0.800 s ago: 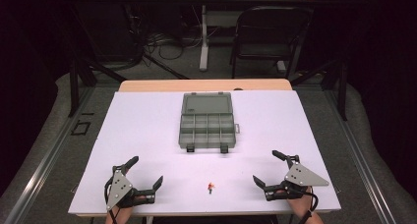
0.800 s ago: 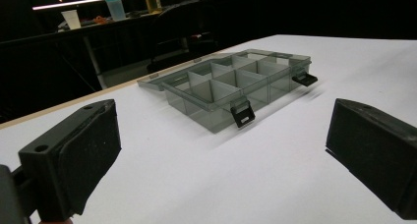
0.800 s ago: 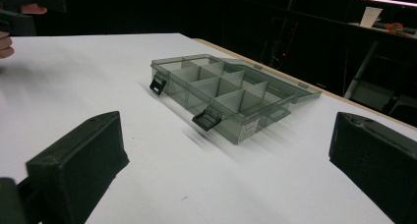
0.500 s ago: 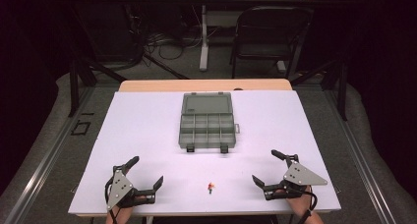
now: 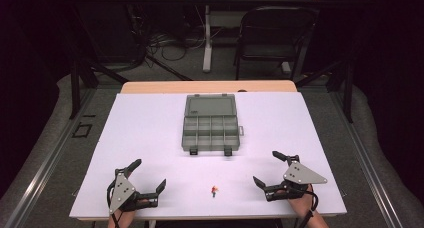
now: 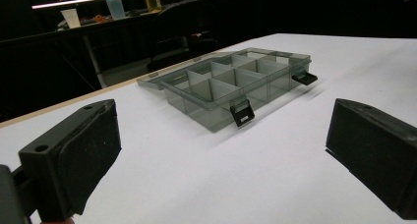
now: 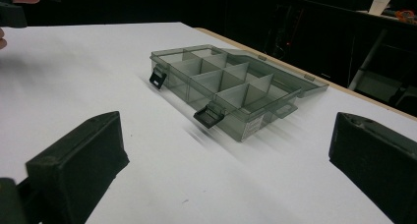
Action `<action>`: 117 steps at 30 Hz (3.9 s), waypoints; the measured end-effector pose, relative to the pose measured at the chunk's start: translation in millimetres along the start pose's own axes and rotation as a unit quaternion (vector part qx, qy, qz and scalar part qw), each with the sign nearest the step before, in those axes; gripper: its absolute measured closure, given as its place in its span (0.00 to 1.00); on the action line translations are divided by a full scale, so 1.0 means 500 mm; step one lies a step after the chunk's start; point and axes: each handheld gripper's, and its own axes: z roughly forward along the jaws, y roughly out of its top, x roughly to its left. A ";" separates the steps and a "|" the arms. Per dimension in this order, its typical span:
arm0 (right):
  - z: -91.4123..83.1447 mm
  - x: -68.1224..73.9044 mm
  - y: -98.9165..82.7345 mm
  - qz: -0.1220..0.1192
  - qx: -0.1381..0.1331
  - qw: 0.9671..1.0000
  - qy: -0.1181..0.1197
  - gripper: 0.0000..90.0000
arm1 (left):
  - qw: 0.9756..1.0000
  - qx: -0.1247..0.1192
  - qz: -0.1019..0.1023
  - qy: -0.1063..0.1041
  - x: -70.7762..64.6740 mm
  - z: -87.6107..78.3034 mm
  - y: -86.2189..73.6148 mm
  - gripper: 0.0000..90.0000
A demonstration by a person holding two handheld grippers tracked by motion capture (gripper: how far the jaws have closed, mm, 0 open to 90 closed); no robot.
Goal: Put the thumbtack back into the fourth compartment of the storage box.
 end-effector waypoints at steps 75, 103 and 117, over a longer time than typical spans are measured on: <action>0.235 0.111 0.051 -0.001 0.253 0.954 0.163 0.10 | 1.000 0.004 0.001 0.000 0.000 0.000 -0.001 0.00; 0.241 0.136 0.033 0.005 0.294 0.935 0.199 0.91 | 1.000 0.004 0.002 0.000 0.001 -0.002 -0.001 0.00; 0.232 0.120 0.046 0.003 0.286 0.938 0.195 0.92 | 1.000 0.004 0.003 0.000 0.001 -0.003 -0.001 0.00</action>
